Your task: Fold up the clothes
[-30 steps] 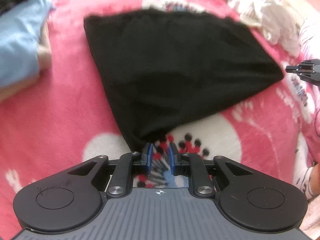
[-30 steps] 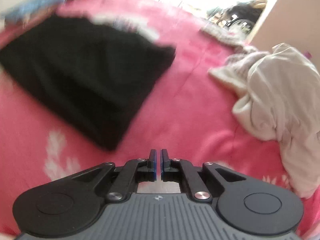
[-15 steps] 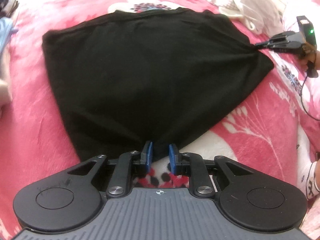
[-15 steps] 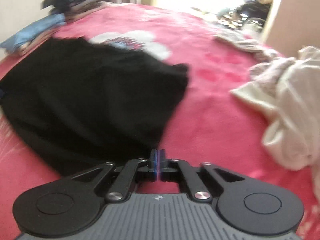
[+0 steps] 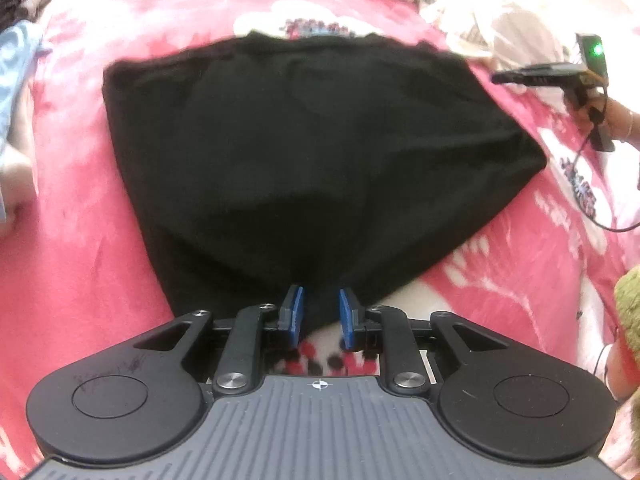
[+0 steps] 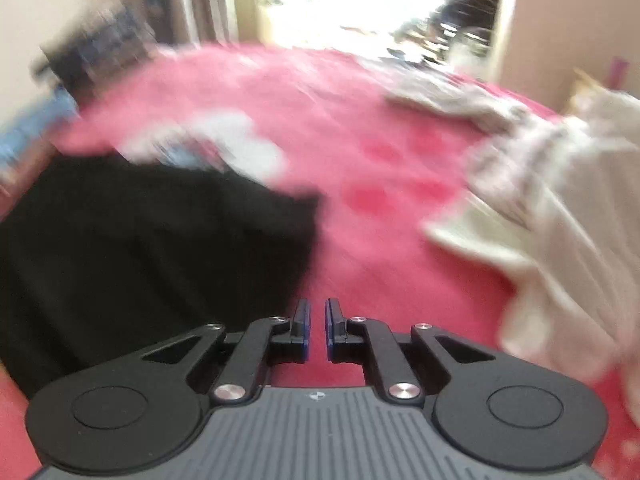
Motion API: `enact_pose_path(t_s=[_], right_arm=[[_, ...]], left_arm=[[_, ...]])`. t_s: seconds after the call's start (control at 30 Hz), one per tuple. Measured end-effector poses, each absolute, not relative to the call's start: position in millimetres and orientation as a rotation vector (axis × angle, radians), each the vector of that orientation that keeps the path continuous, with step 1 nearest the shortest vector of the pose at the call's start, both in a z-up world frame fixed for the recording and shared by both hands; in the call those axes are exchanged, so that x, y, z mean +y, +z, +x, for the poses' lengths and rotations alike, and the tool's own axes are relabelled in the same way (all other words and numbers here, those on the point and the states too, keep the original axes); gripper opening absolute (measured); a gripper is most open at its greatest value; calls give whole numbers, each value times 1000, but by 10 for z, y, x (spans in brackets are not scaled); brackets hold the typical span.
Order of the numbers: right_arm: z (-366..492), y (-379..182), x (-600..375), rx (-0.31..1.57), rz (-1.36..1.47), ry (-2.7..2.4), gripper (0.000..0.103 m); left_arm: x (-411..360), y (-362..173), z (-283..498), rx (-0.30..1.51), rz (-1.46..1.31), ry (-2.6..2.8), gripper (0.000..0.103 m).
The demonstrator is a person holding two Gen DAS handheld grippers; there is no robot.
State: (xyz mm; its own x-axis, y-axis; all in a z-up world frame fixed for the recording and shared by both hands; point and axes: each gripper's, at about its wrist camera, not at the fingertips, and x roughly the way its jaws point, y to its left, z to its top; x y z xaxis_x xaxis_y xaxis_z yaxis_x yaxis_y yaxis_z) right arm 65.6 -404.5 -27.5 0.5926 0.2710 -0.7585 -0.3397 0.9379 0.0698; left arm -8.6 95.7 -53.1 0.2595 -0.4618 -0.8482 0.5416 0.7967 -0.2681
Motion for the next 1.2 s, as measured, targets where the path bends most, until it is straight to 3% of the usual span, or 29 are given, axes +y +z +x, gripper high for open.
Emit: enact_pose_path(t_s=[0.13,0.2,0.27,0.43,0.63,0.67,0.7,0.83,0.97,1.1,1.2], right_arm=[[987,-470,-3764,867,-72,464,7],[1231,-664,-3898,887,-123,348,0],[1365,-659,-4099,865,-99,220,6],[1394,-375,-4109,798,41,333,6],[1609,-640,-3871,865,-37,296,3],[1647,-600,-3904,842,-17,249,9],[1659,-535,-3899,816,2,232,8],[1514,-265,-3328,801,40,522,10],[1583,-565,-2473,953,25,815,10],[2071,-760,-2204,1004,67,769,1],[2251,-522,-2109,958,90,729,10]], left_arm=[[823,-614,6,1134,111,-714,22],[818,-654,-10,1144,124,-710,22],[859,-653,-23,1153,103,-699,22],[914,-625,-42,1174,67,-663,22],[926,-629,-49,1186,56,-639,22],[937,-618,-53,1185,56,-631,22],[947,-607,-58,1184,55,-622,22],[972,-590,-91,1183,41,-589,22],[956,-589,-136,1176,41,-561,22],[959,-588,-209,1162,43,-534,22],[979,-539,-273,1138,36,-513,22]])
